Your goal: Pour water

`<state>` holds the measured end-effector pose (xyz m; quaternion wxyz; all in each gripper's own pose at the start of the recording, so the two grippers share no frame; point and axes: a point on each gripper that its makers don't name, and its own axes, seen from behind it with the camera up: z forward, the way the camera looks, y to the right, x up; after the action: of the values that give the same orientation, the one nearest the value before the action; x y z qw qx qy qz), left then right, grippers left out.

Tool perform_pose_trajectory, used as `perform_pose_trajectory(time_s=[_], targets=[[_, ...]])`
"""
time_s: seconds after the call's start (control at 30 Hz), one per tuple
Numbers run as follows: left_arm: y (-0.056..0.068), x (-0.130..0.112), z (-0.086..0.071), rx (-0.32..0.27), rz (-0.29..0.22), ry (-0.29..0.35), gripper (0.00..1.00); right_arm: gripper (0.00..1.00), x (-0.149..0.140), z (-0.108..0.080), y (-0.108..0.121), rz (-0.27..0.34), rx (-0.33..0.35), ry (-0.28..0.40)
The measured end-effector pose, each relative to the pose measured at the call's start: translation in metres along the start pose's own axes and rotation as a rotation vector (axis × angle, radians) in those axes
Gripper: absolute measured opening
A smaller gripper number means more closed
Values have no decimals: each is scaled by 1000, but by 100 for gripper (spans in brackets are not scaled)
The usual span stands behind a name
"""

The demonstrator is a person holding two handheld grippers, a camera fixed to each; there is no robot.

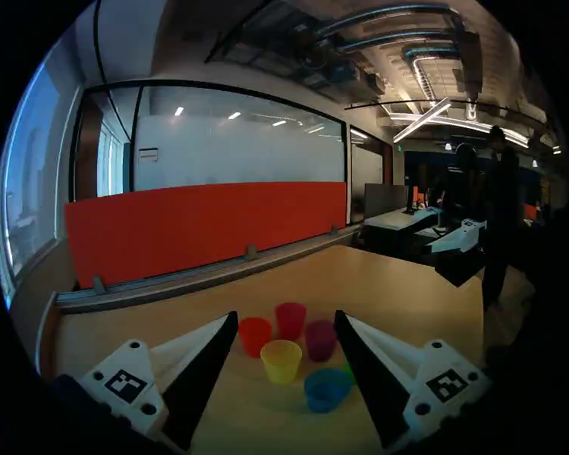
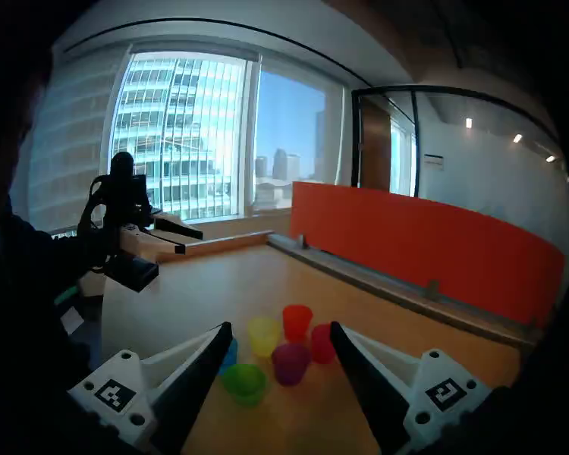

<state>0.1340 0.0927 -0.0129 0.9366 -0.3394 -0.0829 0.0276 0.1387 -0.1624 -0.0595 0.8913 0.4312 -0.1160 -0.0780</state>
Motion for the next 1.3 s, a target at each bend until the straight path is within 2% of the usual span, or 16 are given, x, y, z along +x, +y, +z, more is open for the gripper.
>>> perform_pose_trajectory(time_s=[0.3, 0.47, 0.8, 1.3], targets=[[11, -28, 5, -24, 5, -25, 94, 100, -32, 9, -8, -7, 25, -52], [21, -46, 7, -49, -4, -52, 94, 100, -48, 15, -12, -9, 30, -72], [34, -91, 15, -79, -31, -135, 94, 100, -78, 26, -14, 5, 30, -111], [46, -135, 25, -112, -3, -214, 94, 100, -129, 43, -27, -13, 54, -195]])
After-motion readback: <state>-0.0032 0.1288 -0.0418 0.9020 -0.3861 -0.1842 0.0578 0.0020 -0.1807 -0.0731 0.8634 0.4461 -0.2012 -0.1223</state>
